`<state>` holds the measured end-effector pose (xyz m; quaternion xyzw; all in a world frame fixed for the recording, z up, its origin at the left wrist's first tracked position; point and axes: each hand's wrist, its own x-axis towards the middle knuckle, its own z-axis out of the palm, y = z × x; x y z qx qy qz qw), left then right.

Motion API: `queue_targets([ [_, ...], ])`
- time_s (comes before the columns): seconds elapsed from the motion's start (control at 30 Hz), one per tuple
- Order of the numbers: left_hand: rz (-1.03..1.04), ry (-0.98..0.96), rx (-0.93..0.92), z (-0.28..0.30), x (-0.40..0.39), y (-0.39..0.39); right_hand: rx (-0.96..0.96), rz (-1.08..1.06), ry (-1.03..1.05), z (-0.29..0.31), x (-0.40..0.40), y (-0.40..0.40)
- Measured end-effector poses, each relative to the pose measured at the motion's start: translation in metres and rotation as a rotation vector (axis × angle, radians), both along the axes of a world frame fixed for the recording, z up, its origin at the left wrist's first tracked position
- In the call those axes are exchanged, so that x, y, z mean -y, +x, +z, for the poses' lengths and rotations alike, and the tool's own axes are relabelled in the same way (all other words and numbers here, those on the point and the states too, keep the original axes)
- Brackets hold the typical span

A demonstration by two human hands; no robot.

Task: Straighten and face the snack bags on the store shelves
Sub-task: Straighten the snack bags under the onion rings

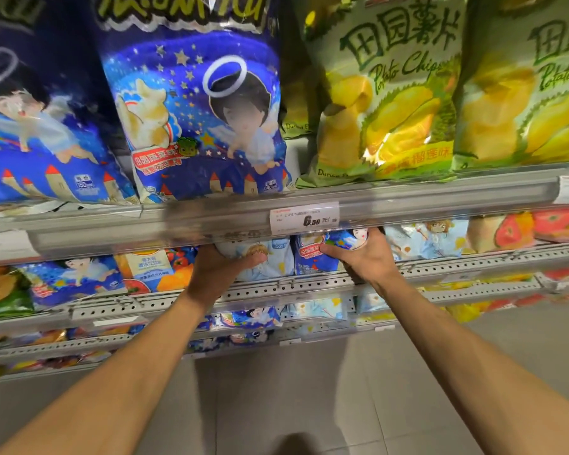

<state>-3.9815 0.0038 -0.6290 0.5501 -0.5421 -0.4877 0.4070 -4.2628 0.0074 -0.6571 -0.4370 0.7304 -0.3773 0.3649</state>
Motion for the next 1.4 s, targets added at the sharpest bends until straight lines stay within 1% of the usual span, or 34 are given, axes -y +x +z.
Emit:
queue_targets([
  [0.13,0.023,-0.040,-0.022,0.000,-0.004,0.008,0.007,-0.023,-0.085,0.011,-0.006,0.016],
  [0.3,0.138,-0.012,-0.010,0.004,-0.008,0.008,-0.028,-0.040,-0.112,0.027,-0.013,0.030],
  [0.37,0.163,-0.016,-0.006,0.007,-0.009,0.004,0.011,-0.060,-0.098,0.030,-0.017,0.031],
  [0.5,0.214,-0.023,-0.038,0.012,-0.008,-0.003,0.110,-0.120,-0.141,0.035,-0.030,0.020],
  [0.67,0.189,-0.034,-0.008,0.018,-0.010,-0.024,0.239,-0.116,-0.054,0.031,-0.064,-0.010],
  [0.8,0.100,-0.050,0.020,0.021,-0.013,-0.055,0.244,-0.159,-0.052,0.024,-0.100,-0.040],
  [0.93,0.116,0.039,0.104,0.018,-0.004,-0.094,0.240,-0.177,-0.050,0.018,-0.122,-0.073],
  [1.17,0.062,0.306,0.228,0.005,0.009,-0.150,0.253,-0.116,-0.035,0.023,-0.133,-0.113],
  [1.27,0.050,0.341,0.244,0.001,0.012,-0.159,0.236,-0.089,-0.010,0.026,-0.138,-0.122],
  [1.4,0.004,0.306,0.269,-0.003,0.013,-0.161,0.236,-0.070,0.004,0.026,-0.147,-0.130],
])
